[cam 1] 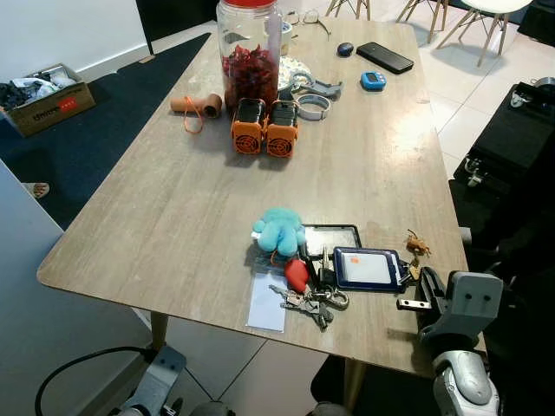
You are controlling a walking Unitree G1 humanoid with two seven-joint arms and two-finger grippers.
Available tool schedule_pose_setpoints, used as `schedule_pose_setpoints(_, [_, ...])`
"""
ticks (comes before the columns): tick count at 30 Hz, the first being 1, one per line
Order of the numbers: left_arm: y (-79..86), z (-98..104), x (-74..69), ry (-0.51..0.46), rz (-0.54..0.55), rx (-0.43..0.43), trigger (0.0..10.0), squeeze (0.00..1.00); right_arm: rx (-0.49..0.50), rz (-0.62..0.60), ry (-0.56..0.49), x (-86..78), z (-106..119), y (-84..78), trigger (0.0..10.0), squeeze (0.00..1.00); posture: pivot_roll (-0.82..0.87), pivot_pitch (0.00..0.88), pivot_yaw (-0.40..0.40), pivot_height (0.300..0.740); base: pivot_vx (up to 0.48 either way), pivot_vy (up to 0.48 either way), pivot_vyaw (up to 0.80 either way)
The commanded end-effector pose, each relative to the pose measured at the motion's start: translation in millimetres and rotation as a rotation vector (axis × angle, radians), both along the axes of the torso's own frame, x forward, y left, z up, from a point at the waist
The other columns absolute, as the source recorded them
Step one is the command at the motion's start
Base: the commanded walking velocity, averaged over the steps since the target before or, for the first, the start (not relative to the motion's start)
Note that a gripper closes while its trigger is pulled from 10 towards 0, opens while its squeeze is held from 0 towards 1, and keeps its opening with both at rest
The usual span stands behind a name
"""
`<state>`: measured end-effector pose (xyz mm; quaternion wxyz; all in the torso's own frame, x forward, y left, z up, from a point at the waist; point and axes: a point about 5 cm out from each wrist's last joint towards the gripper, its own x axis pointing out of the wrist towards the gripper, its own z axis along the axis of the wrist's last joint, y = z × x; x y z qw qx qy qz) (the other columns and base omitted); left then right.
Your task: Hang keys on a hook
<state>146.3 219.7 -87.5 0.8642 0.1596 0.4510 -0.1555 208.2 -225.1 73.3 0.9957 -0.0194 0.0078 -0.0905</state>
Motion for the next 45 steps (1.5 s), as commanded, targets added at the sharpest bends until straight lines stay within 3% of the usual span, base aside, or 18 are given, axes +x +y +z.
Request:
schedule_pose_setpoints(1, [0.2, -2.7, -6.3, 0.026, -0.005, 0.007, 10.0, 0.01, 0.004, -0.024, 0.046, -5.0, -8.6, -4.1, 1.0, 0.0, 0.03, 0.111, 0.006, 0.74, 0.0, 0.0, 0.0])
schedule_pose_setpoints(2, [0.2, -2.8, -6.3, 0.026, -0.005, 0.008, 10.0, 0.01, 0.007, -0.025, 0.038, -4.6, -7.6, -4.1, 0.4, 0.0, 0.03, 0.112, 0.006, 0.74, 0.0, 0.0, 0.0])
schedule_pose_setpoints(4, [0.2, -2.8, -6.3, 0.026, -0.005, 0.008, 10.0, 0.01, 0.007, -0.025, 0.038, -4.6, -7.6, -4.1, 0.4, 0.0, 0.03, 0.112, 0.006, 0.74, 0.0, 0.0, 0.0])
schedule_pose_setpoints(5, [0.1, -2.8, -6.3, 0.025, -0.005, 0.008, 10.0, 0.01, 0.025, -0.021, -0.02, -3.2, 0.0, -3.3, 0.0, 0.0, 0.03, 0.112, 0.006, 0.74, 0.0, 0.0, 0.0])
schedule_pose_setpoints(10, [0.0, -2.8, -6.6, 0.024, -0.005, 0.008, 10.0, 0.01, 0.039, -0.035, -0.125, -1.9, 15.9, -4.3, 0.0, 0.0, 0.03, 0.115, 0.007, 0.74, 0.0, 0.0, 0.0])
schedule_pose_setpoints(23, [0.0, -3.1, -7.2, 0.026, -0.003, 0.009, 10.0, 0.01, 0.036, -0.025, -0.084, -7.2, 8.2, -4.5, 0.0, 0.0, 0.03, 0.118, 0.006, 0.74, 0.0, 0.0, 0.0])
schedule_pose_setpoints(24, [0.1, -3.1, -7.3, 0.026, -0.004, 0.009, 10.0, 0.01, 0.032, -0.026, -0.077, -8.1, 7.3, -4.7, 1.1, 0.0, 0.03, 0.119, 0.007, 0.74, 0.0, 0.0, 0.0])
schedule_pose_setpoints(25, [0.2, -3.1, -7.4, 0.027, -0.004, 0.009, 10.0, 0.01, 0.028, -0.03, -0.07, -8.7, 6.5, -5.2, 8.5, 0.69, 0.03, 0.119, 0.008, 0.74, 0.0, 0.0, 0.0])
schedule_pose_setpoints(28, [0.2, -3.1, -7.4, 0.027, -0.004, 0.009, 10.0, 0.01, 0.026, -0.033, -0.066, -9.0, 6.0, -5.5, 8.5, 0.69, 0.03, 0.119, 0.008, 0.74, 0.0, 0.0, 0.0])
schedule_pose_setpoints(29, [0.2, -3.1, -7.4, 0.028, -0.005, 0.009, 10.0, 0.01, 0.025, -0.034, -0.062, -9.0, 5.6, -5.7, 10.0, 1.0, 0.03, 0.119, 0.008, 0.74, 0.0, 0.0, 0.0])
schedule_pose_setpoints(34, [0.5, -3.1, -7.6, 0.028, -0.004, 0.009, 10.0, 0.01, 0.026, -0.031, -0.051, -9.3, 4.9, -4.7, 10.0, 1.0, 0.04, 0.118, 0.007, 0.74, 0.0, 0.0, 0.0])
schedule_pose_setpoints(35, [0.7, -3.2, -7.9, 0.028, -0.003, 0.009, 10.0, 0.01, 0.026, -0.027, -0.044, -9.8, 4.4, -4.0, 10.0, 0.09, 0.04, 0.117, 0.006, 0.74, 0.0, 0.0, 0.0])
schedule_pose_setpoints(36, [0.7, -3.2, -7.9, 0.028, -0.003, 0.009, 10.0, 0.01, 0.026, -0.027, -0.044, -9.8, 4.4, -4.0, 10.0, 0.09, 0.04, 0.117, 0.006, 0.74, 0.0, 0.0, 0.0])
schedule_pose_setpoints(37, [0.9, -3.2, -8.1, 0.029, -0.002, 0.01, 10.0, 0.01, 0.027, -0.024, -0.035, -10.3, 3.7, -3.3, 10.0, 0.0, 0.04, 0.116, 0.006, 0.74, 0.0, 0.0, 0.0])
schedule_pose_setpoints(45, [1.6, -3.3, -8.6, 0.032, -0.003, 0.01, 10.0, 0.01, 0.021, -0.004, 0.004, -12.2, 2.5, 1.1, 10.0, 0.0, 0.03, 0.115, 0.005, 0.74, 0.0, 0.0, 0.0])
